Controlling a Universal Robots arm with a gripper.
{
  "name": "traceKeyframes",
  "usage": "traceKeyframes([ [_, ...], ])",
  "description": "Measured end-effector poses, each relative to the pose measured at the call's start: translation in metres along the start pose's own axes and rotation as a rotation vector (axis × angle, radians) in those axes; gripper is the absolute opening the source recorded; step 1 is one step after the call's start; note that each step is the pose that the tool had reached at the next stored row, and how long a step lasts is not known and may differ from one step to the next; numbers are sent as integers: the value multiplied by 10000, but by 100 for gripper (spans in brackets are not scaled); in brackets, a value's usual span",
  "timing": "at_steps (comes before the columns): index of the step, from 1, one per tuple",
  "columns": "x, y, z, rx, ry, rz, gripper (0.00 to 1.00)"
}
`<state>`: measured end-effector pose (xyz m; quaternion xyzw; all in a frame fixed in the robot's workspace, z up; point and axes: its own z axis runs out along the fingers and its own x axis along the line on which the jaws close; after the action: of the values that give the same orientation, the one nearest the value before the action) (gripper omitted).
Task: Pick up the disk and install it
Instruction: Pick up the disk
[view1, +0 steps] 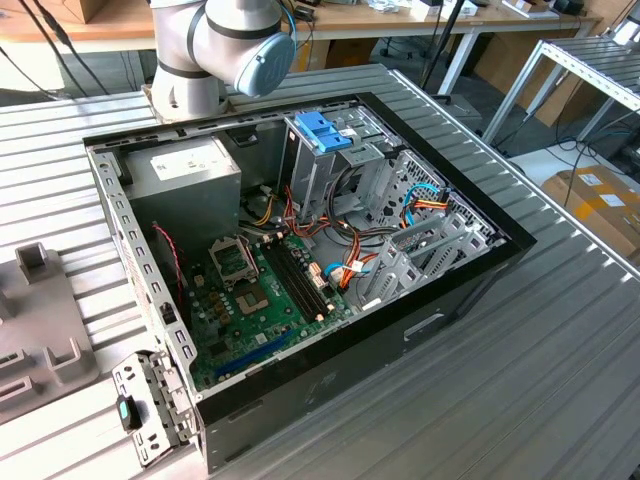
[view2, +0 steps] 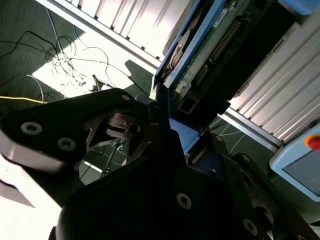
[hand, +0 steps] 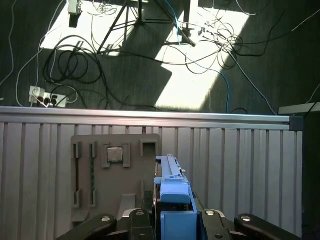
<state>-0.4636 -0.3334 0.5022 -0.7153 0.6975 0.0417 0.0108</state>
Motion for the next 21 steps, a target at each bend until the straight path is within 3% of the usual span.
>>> traceKeyframes([
  [21, -19, 11, -252, 0, -52, -2, 37],
])
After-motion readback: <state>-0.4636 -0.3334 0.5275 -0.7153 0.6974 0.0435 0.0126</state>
